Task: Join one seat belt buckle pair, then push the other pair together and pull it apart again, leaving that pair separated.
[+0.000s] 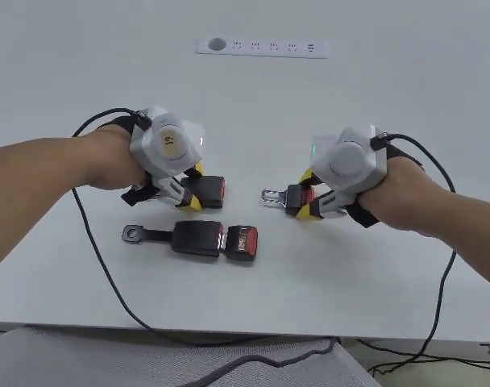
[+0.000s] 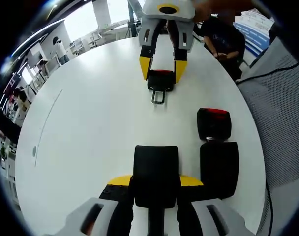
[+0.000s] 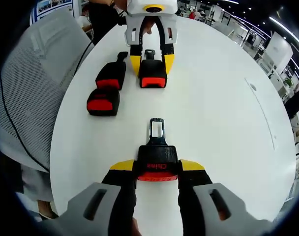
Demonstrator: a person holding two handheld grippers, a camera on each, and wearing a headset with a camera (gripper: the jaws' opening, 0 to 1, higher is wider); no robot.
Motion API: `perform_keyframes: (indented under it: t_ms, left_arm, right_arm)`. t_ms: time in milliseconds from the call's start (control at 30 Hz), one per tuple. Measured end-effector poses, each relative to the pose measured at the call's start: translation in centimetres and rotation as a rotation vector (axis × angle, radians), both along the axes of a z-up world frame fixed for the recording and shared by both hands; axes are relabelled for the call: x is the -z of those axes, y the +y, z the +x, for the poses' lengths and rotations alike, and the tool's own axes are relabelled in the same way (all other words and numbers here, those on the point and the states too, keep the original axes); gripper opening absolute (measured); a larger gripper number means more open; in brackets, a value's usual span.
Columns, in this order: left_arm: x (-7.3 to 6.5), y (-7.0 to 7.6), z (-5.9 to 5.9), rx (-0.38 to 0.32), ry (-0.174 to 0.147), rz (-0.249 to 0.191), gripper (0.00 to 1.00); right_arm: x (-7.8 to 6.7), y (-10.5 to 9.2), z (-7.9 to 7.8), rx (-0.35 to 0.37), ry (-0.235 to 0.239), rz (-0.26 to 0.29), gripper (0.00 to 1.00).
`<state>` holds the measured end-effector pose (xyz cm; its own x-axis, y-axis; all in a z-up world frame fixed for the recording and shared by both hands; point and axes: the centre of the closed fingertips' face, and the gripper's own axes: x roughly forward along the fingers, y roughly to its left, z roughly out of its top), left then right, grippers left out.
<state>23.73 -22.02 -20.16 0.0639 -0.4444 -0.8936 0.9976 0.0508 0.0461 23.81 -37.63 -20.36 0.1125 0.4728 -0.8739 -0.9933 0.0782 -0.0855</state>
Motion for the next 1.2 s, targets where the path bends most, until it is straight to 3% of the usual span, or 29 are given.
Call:
perform_keyframes:
  t_ms: [267, 367, 633, 900, 1000, 1200]
  left_arm:
    - [-0.2, 0.0, -0.2, -0.009, 0.0, -0.001, 0.33]
    - [-0.1, 0.0, -0.1, -0.01, -0.001, 0.002, 0.33]
    - [-0.1, 0.1, 0.0, -0.016, -0.006, 0.006, 0.33]
    - [-0.1, 0.1, 0.1, -0.014, -0.016, 0.013, 0.34]
    - [-0.1, 0.1, 0.1, 0.012, -0.04, 0.01, 0.34]
    - [0.0, 0.4, 0.4, -0.025, -0.05, -0.008, 0.35]
  right_arm:
    - [0.6, -4.1, -0.1, 0.013, 0.006, -0.037, 0.31]
    - [0.2, -5.0, -0.2, 0.02, 0.001, -0.052, 0.31]
    - [0.6, -6.0, -0.2, -0.002, -0.013, -0.09, 0.32]
    - [0.8, -6.0, 0.0, 0.016, -0.007, -0.081, 0.33]
    - [0.9, -6.1, 0.0, 0.023, -0.005, -0.081, 0.33]
    - [0.7, -6.0, 0.0, 0.049, -0.017, -0.075, 0.34]
